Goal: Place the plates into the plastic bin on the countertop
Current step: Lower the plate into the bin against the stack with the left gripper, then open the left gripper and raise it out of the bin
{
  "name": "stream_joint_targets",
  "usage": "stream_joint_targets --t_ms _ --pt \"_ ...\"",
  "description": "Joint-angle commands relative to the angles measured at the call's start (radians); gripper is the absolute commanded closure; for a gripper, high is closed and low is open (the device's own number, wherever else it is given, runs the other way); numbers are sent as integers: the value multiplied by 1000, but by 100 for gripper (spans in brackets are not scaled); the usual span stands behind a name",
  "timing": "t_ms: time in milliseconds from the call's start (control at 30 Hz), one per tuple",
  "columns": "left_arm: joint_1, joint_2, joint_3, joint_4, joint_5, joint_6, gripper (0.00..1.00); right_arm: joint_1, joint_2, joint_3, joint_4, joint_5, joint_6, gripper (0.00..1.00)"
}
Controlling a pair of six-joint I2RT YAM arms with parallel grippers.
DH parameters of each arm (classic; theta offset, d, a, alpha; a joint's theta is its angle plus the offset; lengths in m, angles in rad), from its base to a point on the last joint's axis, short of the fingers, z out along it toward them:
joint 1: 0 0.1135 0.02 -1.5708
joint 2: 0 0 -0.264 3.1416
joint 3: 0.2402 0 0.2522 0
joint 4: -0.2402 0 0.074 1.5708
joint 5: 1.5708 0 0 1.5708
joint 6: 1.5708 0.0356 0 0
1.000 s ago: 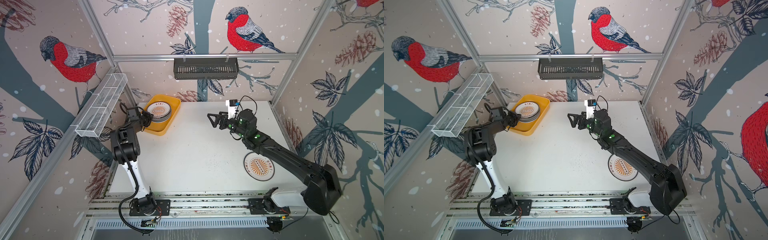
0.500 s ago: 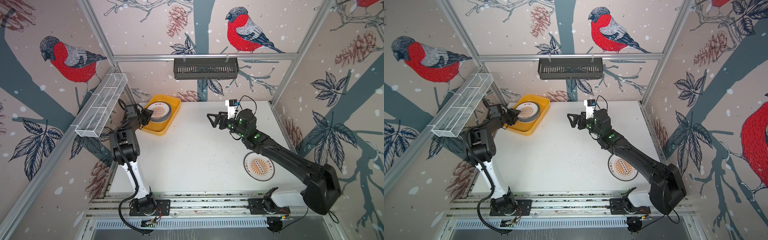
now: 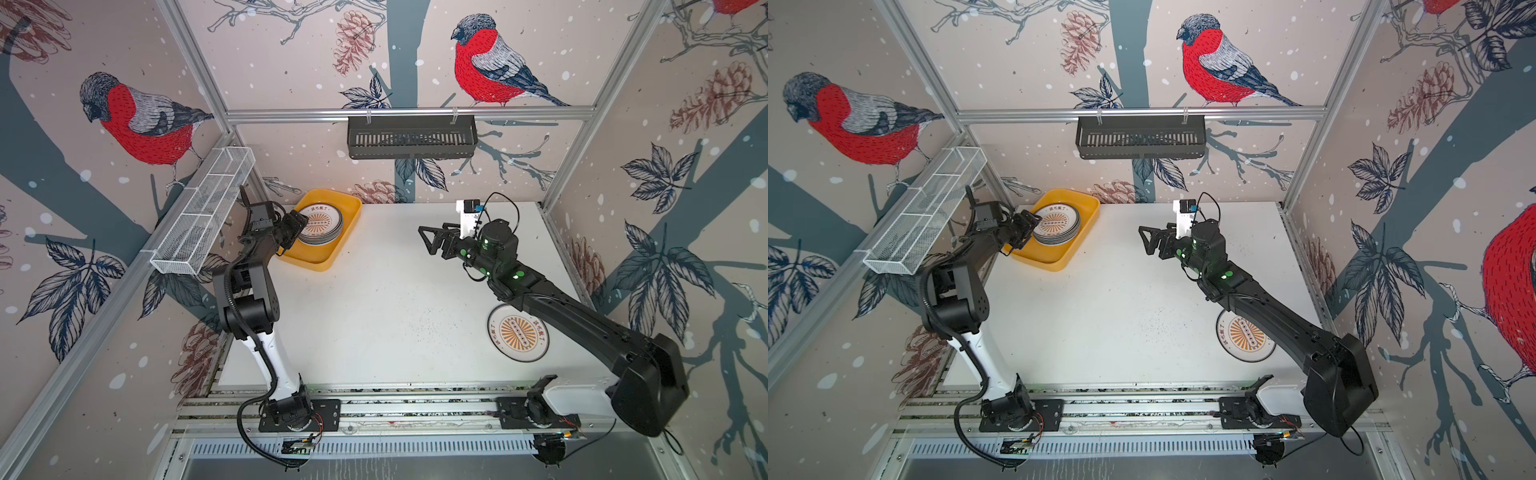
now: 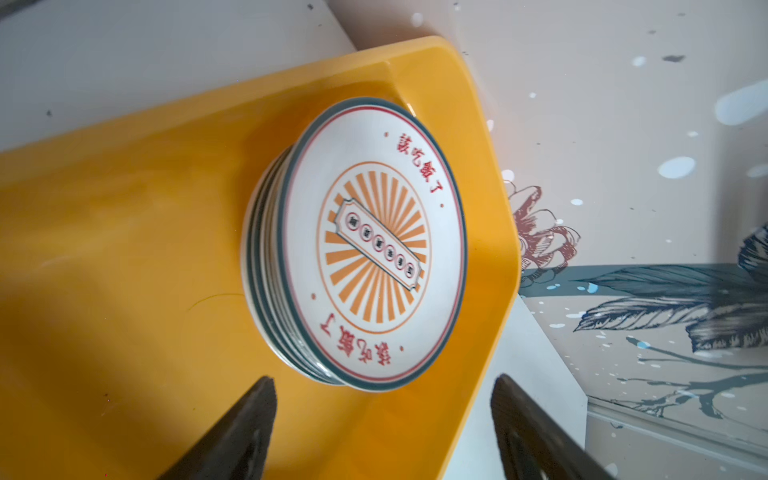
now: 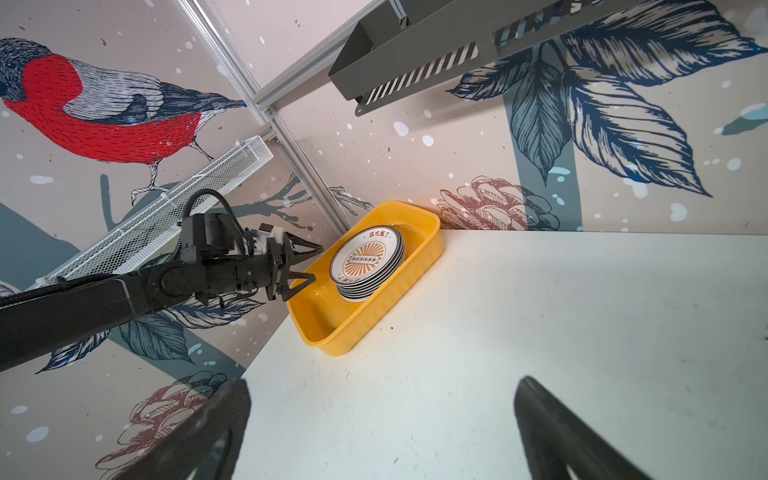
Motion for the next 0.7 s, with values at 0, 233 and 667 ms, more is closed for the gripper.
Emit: stream_joint_targets --t_ms 0,233,667 --pt "-19 -58 -22 -19 -52 79 17 -10 -13 -7 -16 54 20 0" --pt "-116 -236 -160 61 -50 170 8 -87 -32 -22 -120 125 115 0" --pt "-447 -480 -351 228 32 325 4 -315 -188 -151 -363 265 252 0"
